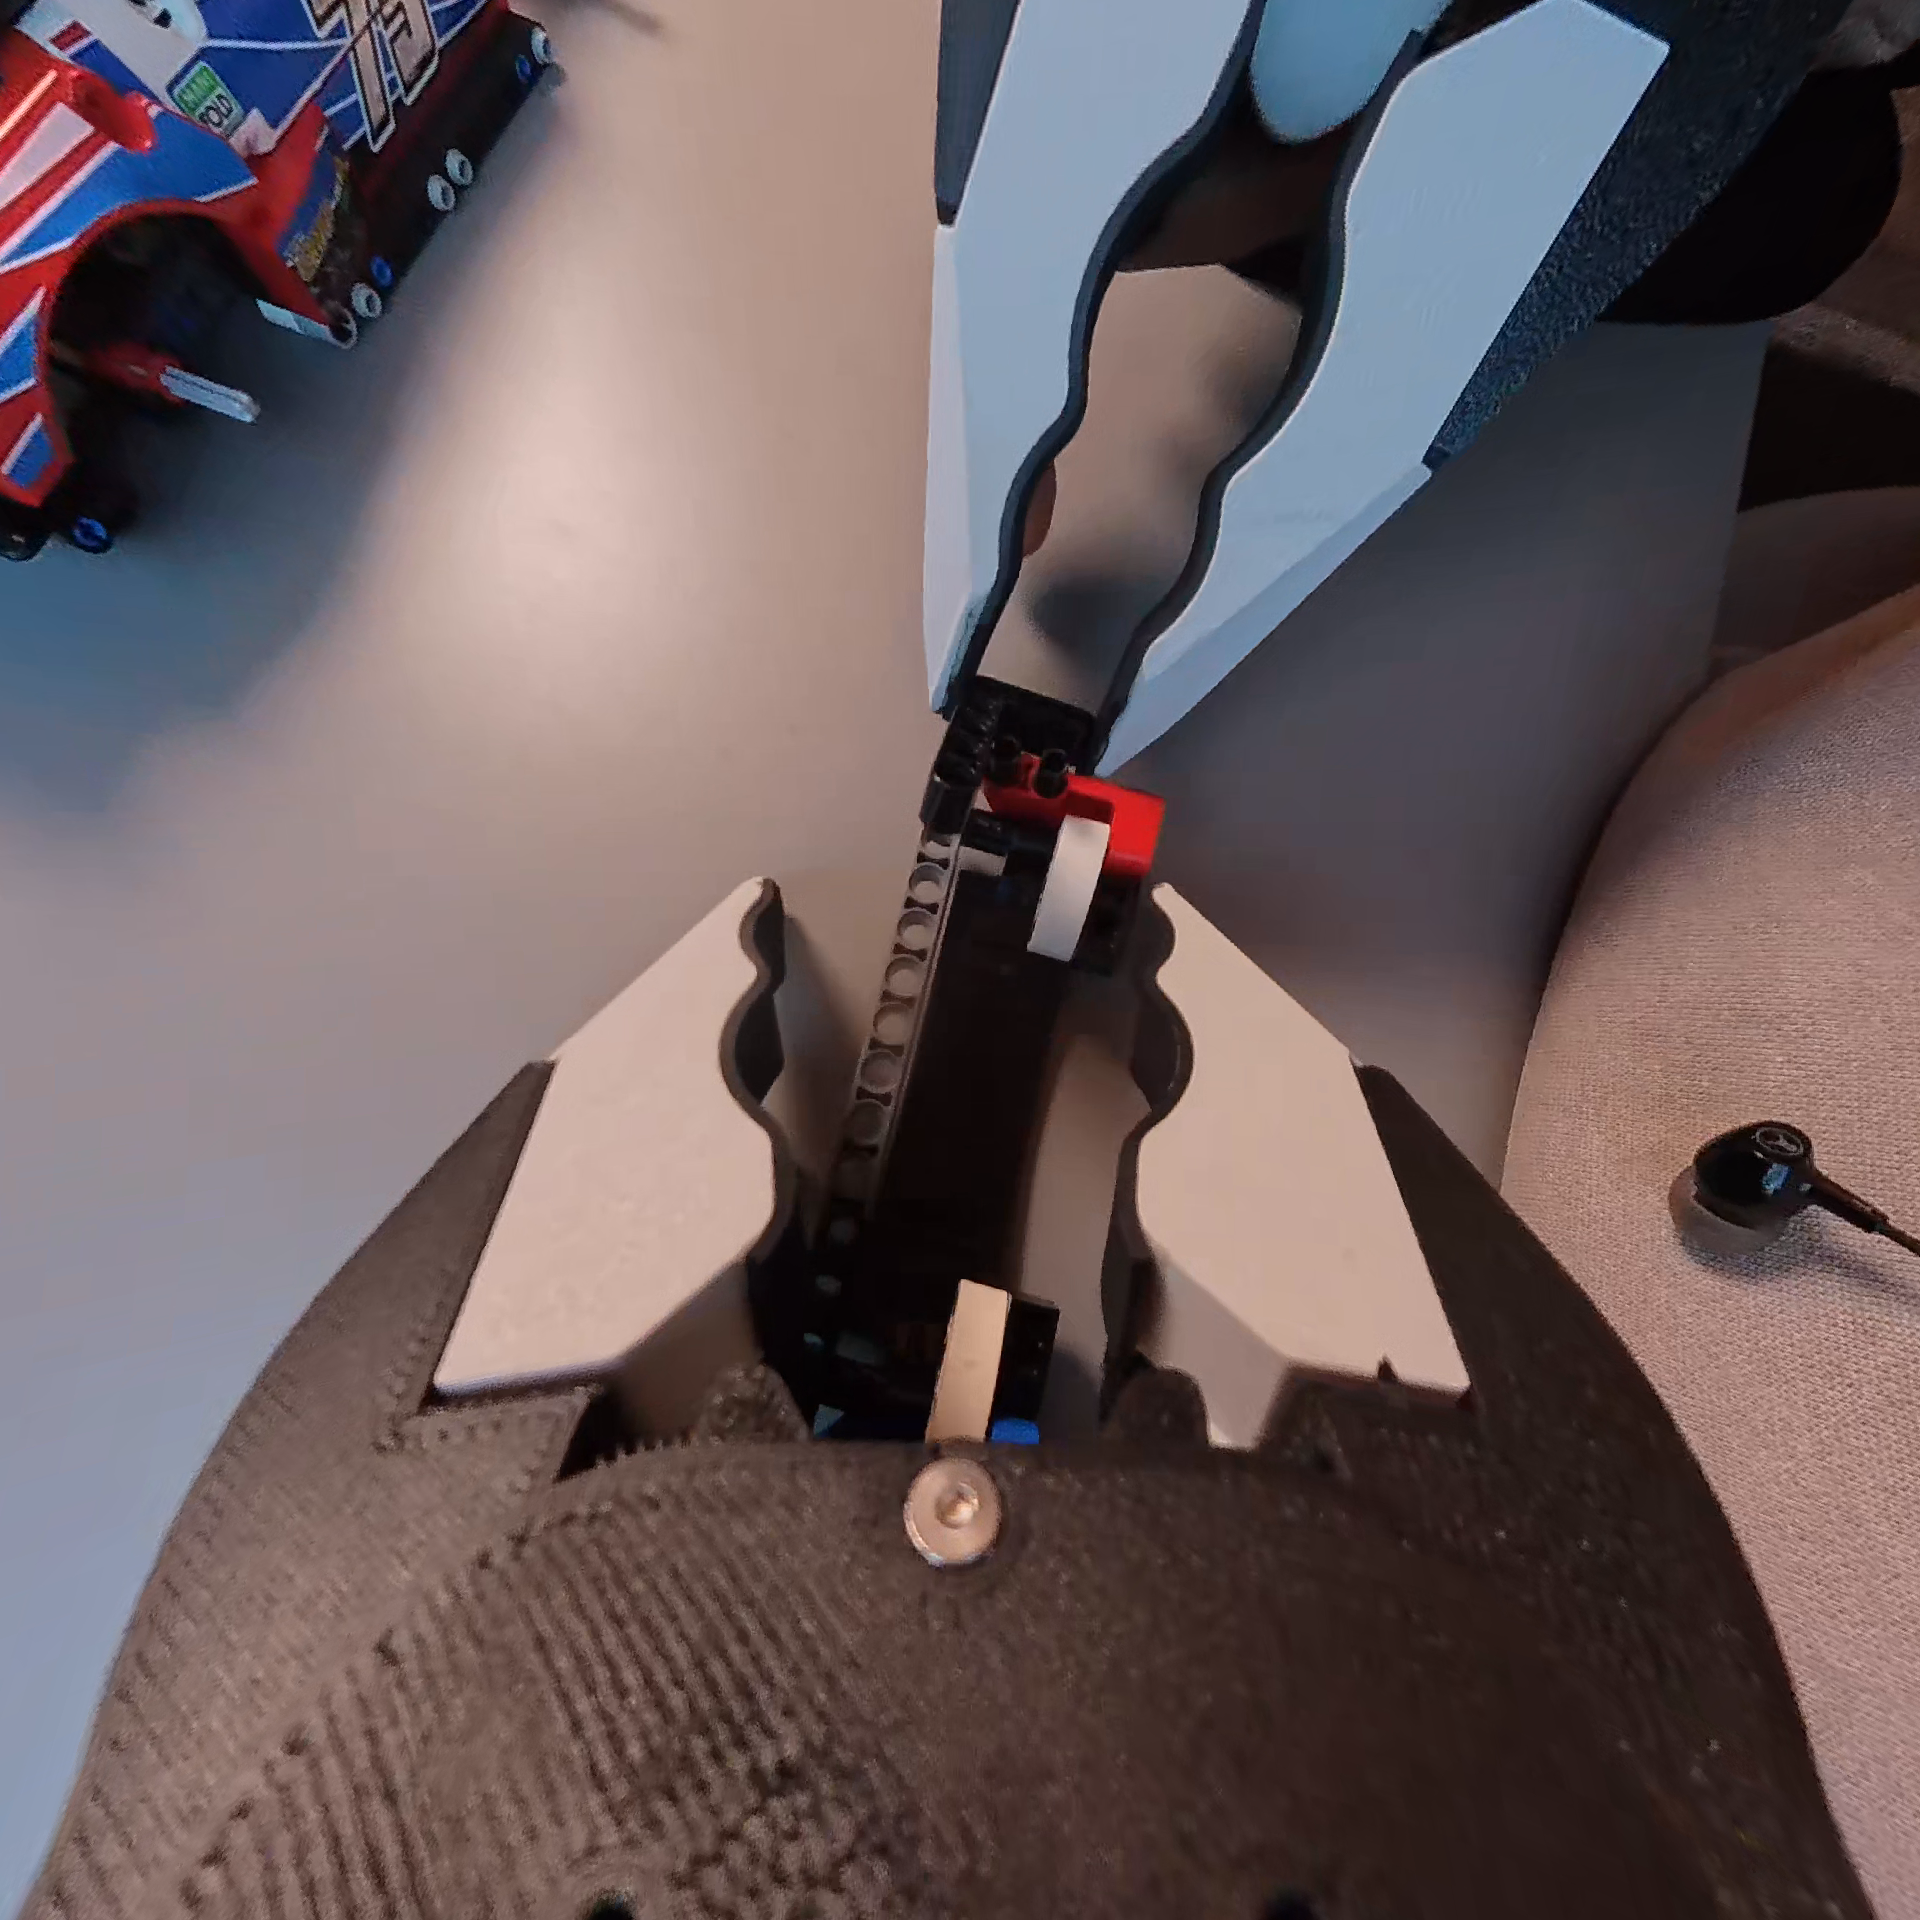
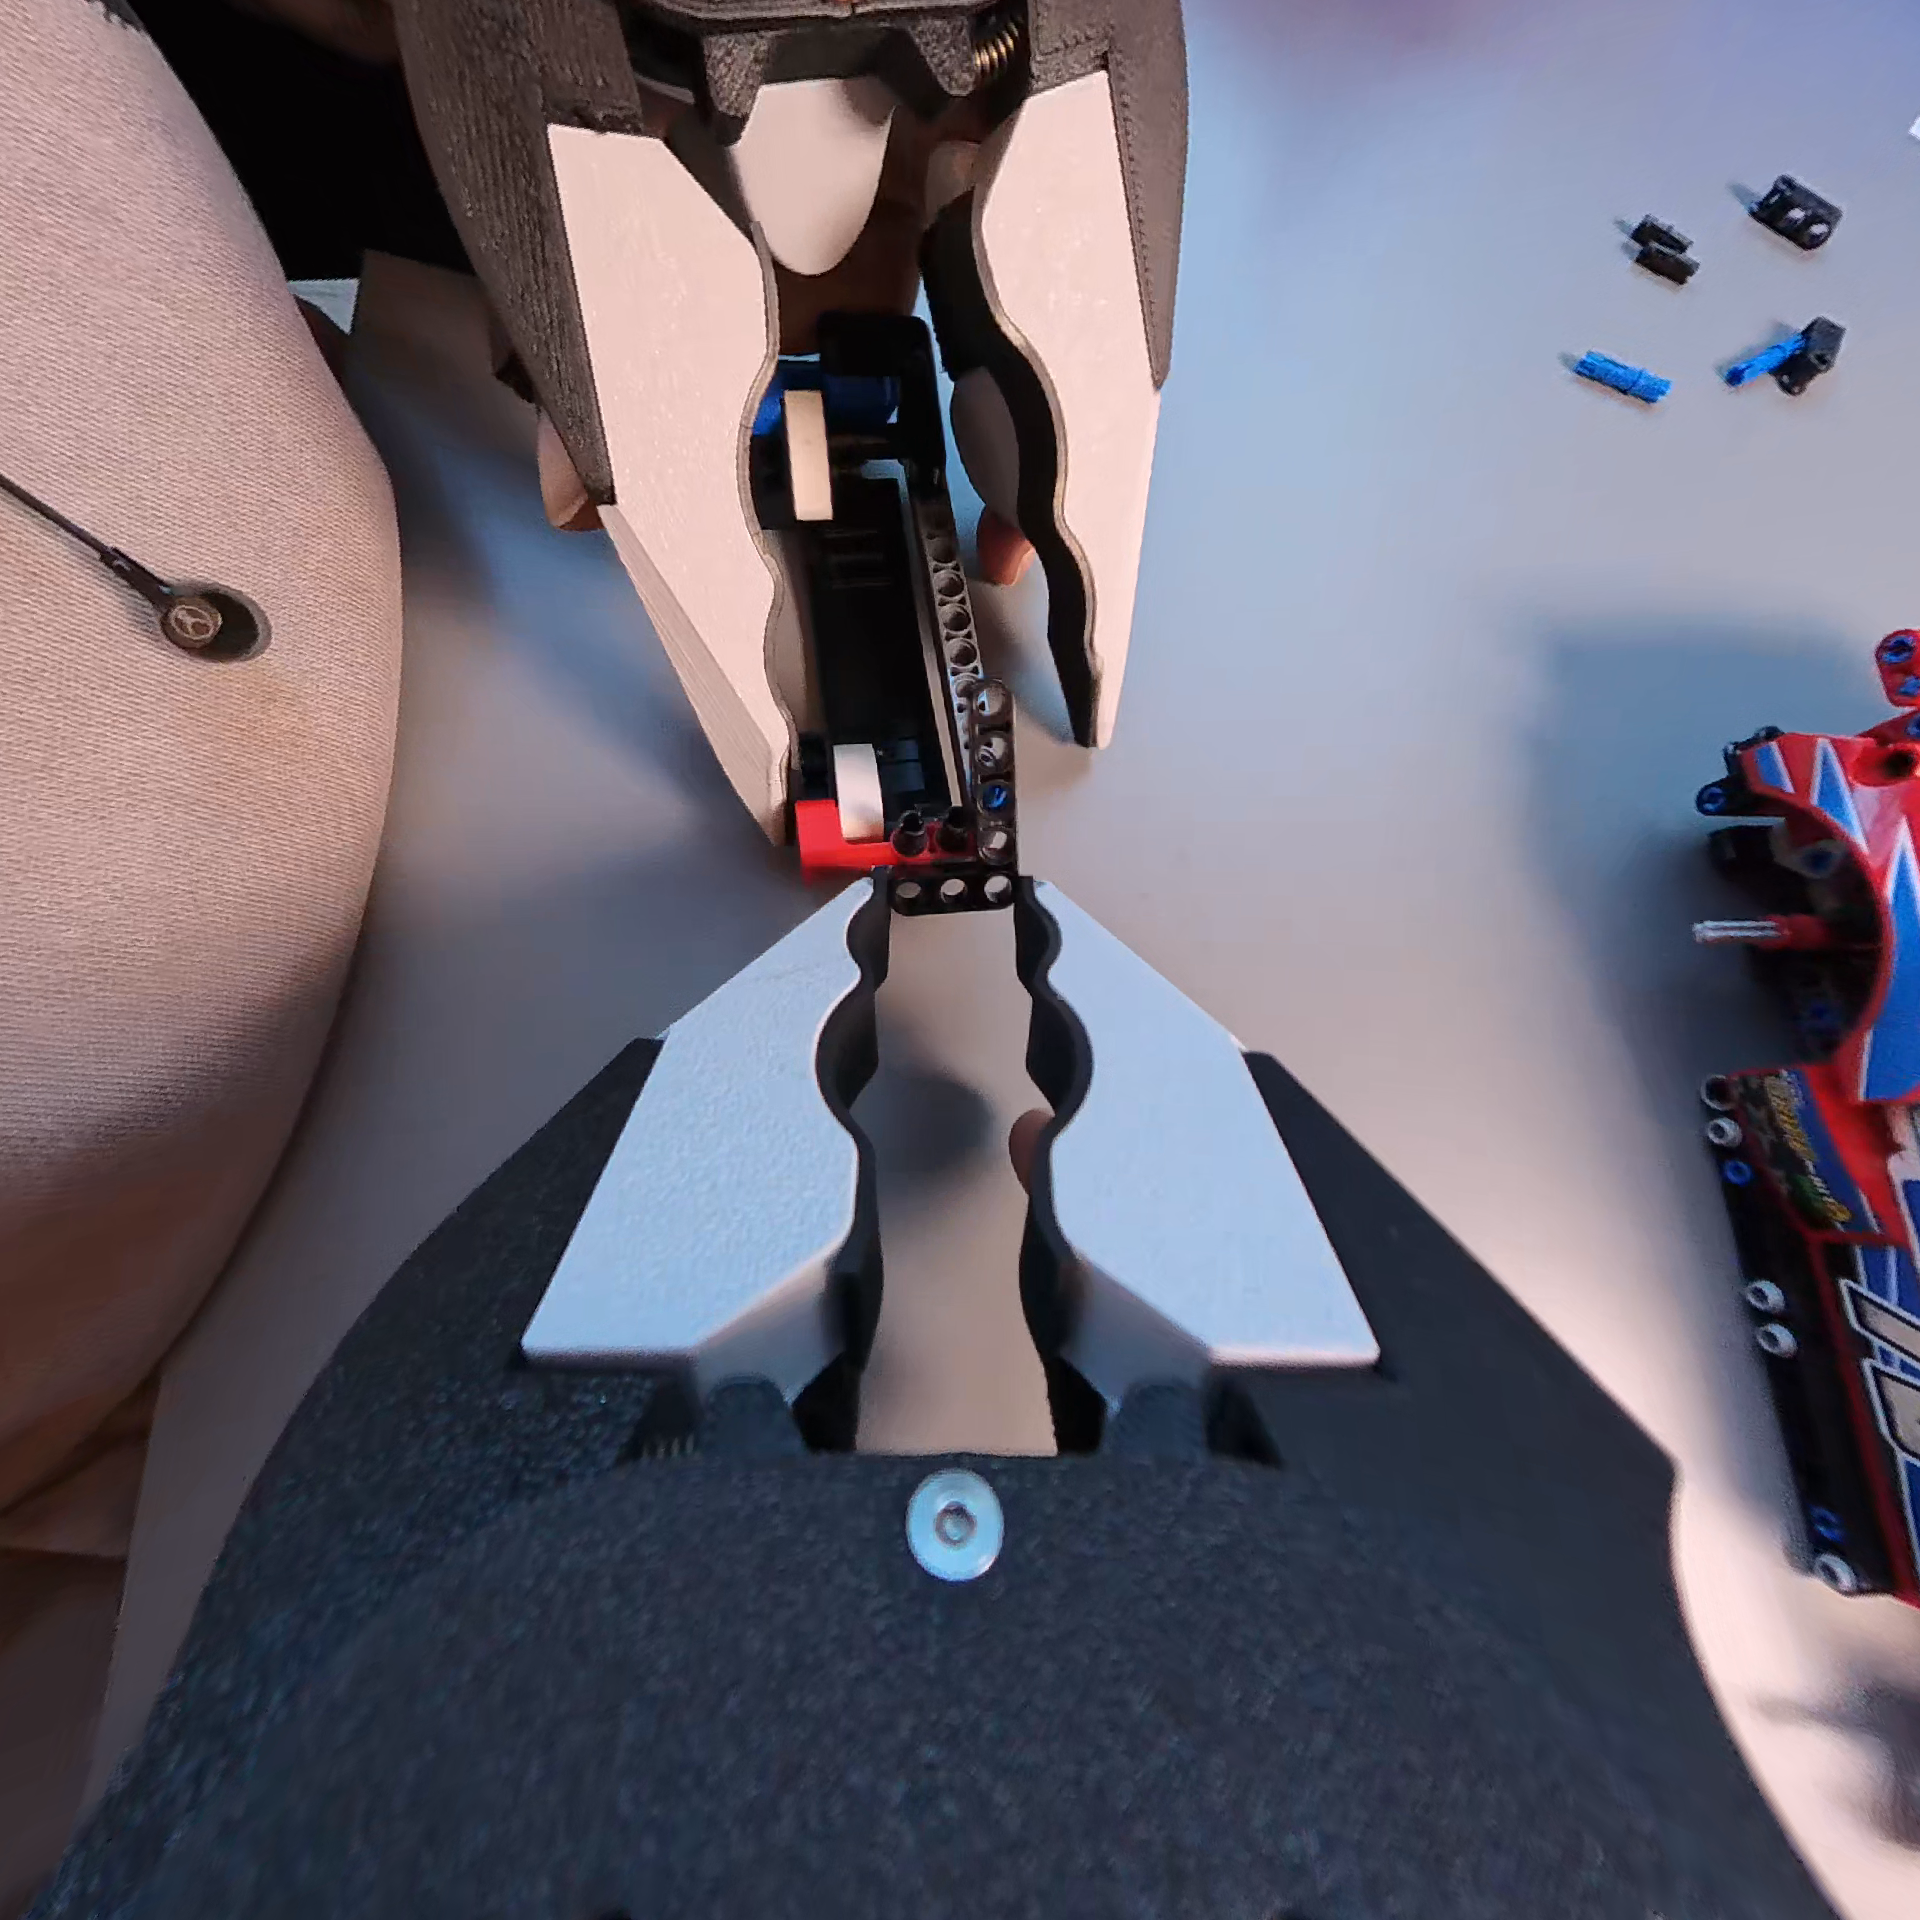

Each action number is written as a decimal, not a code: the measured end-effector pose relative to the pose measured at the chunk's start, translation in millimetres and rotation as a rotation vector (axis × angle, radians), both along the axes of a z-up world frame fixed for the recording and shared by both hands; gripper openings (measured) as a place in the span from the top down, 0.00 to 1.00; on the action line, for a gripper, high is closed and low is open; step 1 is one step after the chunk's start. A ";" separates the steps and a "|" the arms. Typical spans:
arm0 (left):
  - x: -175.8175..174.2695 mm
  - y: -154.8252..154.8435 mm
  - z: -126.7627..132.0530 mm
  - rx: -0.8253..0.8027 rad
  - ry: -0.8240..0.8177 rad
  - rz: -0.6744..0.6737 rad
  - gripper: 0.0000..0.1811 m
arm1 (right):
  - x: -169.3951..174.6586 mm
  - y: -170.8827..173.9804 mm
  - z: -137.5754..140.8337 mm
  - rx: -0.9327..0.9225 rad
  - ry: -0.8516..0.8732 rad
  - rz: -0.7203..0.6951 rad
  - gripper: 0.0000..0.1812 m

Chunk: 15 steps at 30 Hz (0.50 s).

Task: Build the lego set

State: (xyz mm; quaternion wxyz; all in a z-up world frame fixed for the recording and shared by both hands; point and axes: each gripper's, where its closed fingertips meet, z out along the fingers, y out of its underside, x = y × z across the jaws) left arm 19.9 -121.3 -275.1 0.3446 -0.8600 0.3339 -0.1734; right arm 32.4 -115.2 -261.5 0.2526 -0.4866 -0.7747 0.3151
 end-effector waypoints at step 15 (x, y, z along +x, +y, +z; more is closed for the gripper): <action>3.0 -5.1 6.1 -0.064 0.081 0.030 0.66 | -3.7 -4.3 3.4 -0.039 0.026 -0.071 0.88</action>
